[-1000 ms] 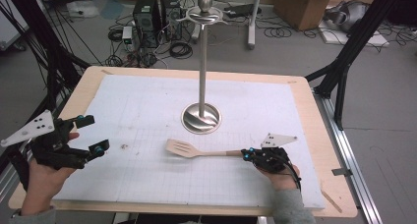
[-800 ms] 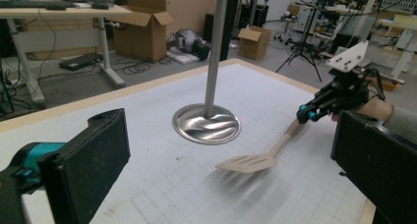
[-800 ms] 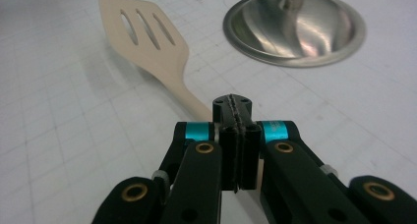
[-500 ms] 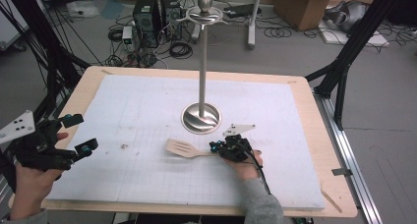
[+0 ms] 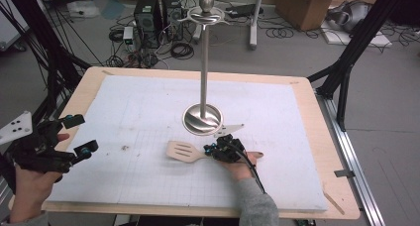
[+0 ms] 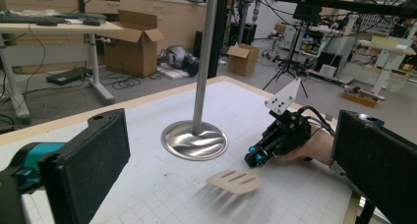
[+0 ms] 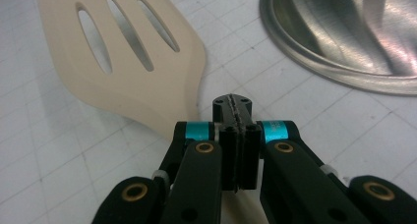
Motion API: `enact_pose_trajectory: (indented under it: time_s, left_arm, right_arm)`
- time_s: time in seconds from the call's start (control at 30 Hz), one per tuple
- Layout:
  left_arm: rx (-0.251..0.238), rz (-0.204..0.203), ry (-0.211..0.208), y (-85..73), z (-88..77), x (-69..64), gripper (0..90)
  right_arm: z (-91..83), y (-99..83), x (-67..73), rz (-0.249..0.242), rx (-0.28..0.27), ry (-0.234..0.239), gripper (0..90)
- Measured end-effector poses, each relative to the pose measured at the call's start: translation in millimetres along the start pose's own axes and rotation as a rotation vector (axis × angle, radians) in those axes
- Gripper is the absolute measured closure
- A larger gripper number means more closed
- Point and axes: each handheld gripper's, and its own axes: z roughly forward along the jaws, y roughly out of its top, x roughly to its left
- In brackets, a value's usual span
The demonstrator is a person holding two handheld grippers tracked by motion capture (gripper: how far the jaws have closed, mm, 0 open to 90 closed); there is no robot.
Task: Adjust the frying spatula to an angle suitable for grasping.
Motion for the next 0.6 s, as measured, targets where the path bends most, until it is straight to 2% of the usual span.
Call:
enact_pose_trajectory:
  time_s: [0.17, 0.53, 0.6]
  left_arm:
    - [0.019, -0.011, 0.007, -3.7, 1.6, 2.7, 1.7]
    - [0.005, -0.014, 0.006, -2.8, -5.7, 0.6, 1.8]
    - [0.000, -0.012, 0.009, -2.5, -7.7, -0.3, 1.7]
  right_arm:
    - [-0.5, -1.3, 0.3, -0.008, -0.001, 0.003, 90.0]
    - [-5.0, -5.7, -3.3, -0.001, -0.007, 0.046, 90.0]
    - [-6.9, -7.3, -5.2, -0.011, -0.007, 0.058, 90.0]
